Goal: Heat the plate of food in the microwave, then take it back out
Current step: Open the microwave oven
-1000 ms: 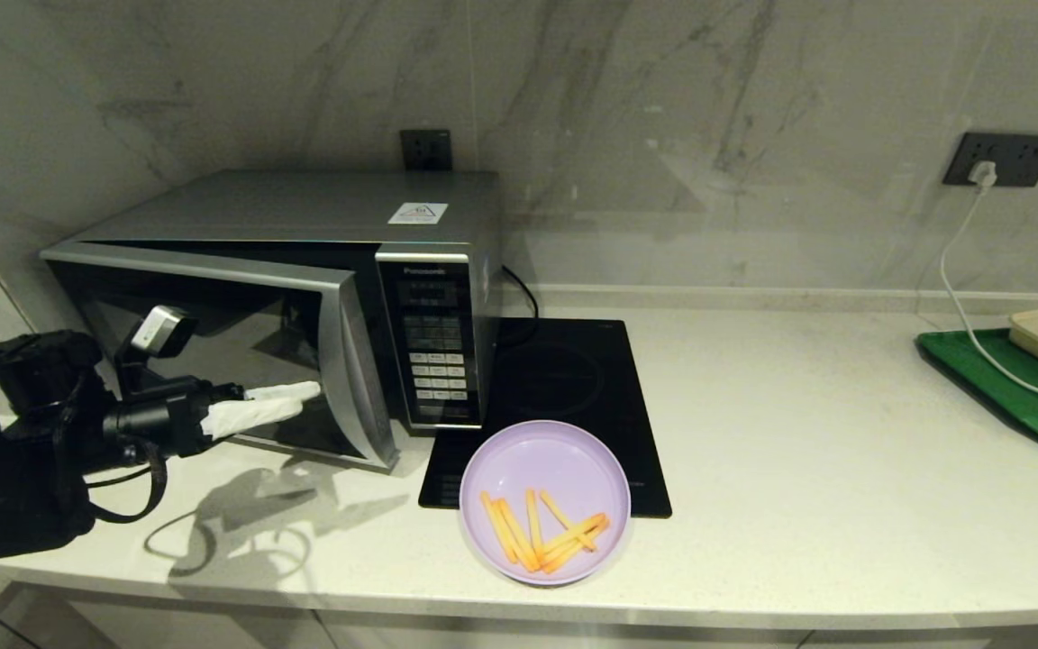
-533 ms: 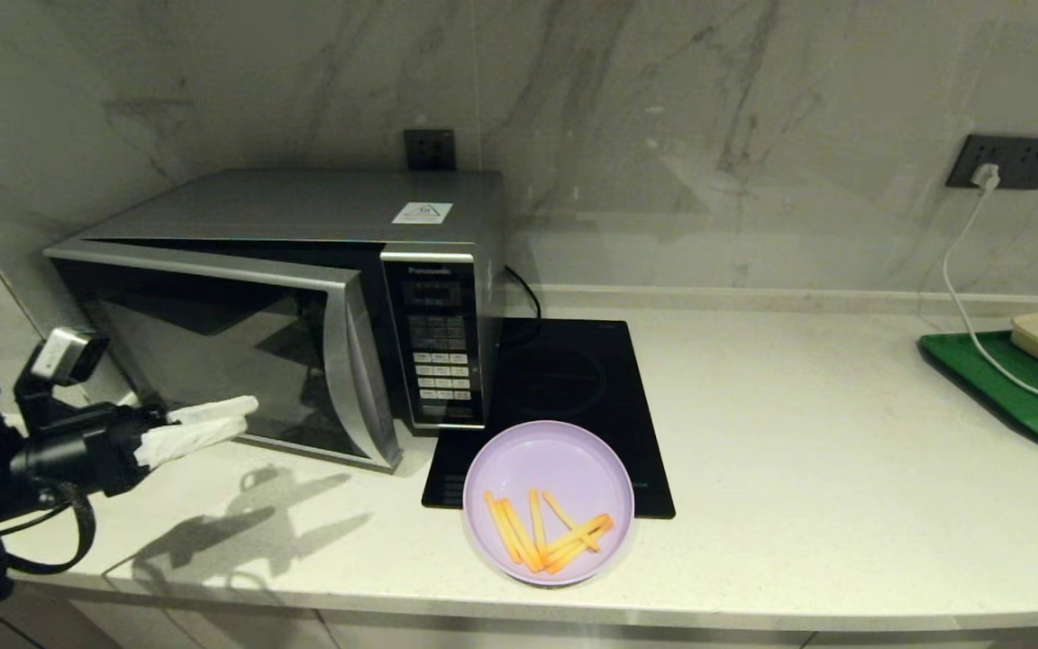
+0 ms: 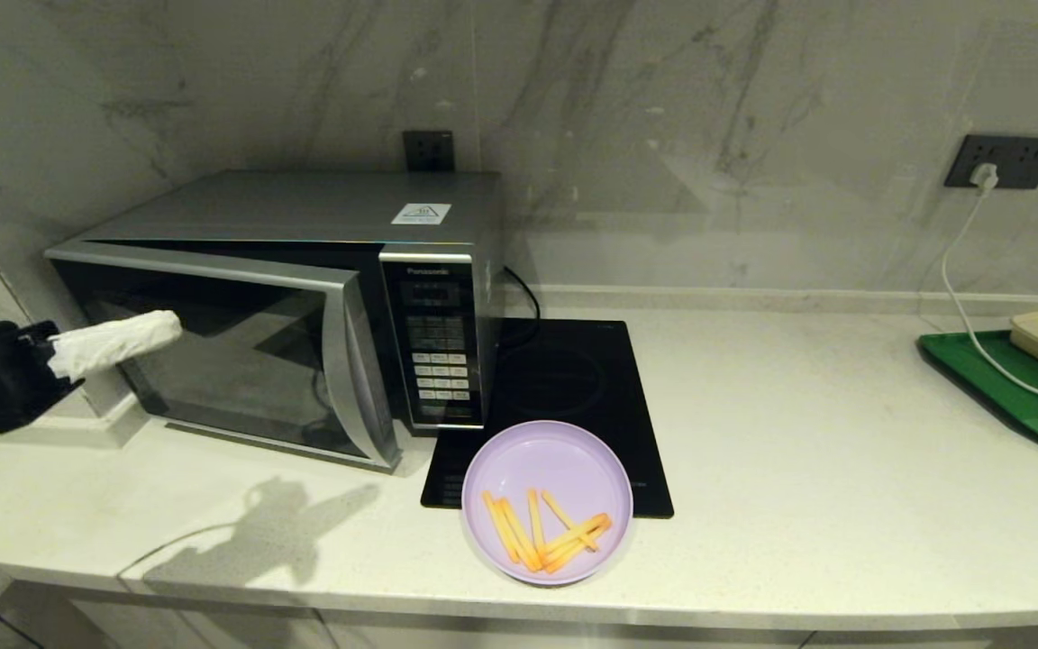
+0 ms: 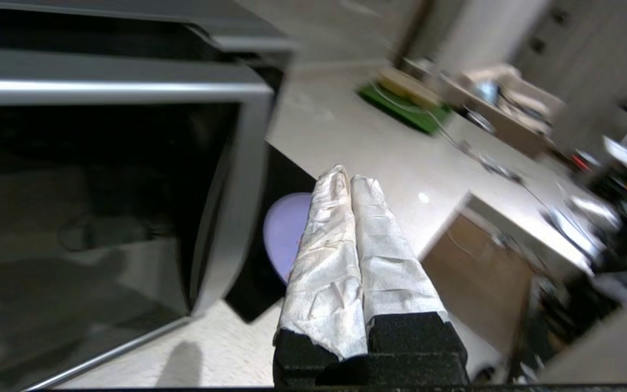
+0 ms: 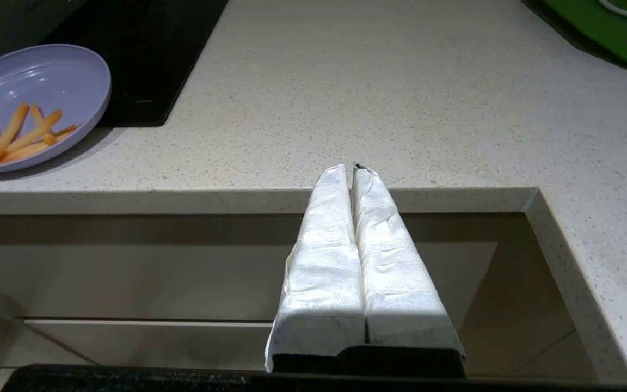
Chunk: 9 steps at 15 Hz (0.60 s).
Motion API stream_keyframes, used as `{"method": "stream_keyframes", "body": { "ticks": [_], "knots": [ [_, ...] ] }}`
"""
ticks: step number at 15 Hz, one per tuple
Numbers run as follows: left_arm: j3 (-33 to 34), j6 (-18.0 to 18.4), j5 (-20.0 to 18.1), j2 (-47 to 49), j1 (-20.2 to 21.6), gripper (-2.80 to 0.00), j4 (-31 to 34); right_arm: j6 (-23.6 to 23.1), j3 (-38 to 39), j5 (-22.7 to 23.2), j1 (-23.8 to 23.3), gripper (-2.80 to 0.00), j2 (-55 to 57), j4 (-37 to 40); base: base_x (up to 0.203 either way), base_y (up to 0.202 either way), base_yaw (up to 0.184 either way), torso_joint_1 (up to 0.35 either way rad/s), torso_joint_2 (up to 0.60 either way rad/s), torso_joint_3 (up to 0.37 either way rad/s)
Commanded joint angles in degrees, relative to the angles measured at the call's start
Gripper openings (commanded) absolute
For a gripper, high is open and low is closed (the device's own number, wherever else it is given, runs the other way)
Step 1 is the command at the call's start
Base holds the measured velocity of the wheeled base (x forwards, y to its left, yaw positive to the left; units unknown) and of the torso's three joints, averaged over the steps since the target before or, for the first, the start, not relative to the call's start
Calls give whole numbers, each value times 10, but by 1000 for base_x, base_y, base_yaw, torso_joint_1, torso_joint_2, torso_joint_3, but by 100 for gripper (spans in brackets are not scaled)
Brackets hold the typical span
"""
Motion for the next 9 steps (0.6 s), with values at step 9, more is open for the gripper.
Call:
{"method": "stream_keyframes", "body": {
  "ticks": [9],
  "knots": [
    [-140,325,515,8,-153,-280,176,0,0,0,0,-280,0,1,0,0,0,0,0,0]
  ]
}}
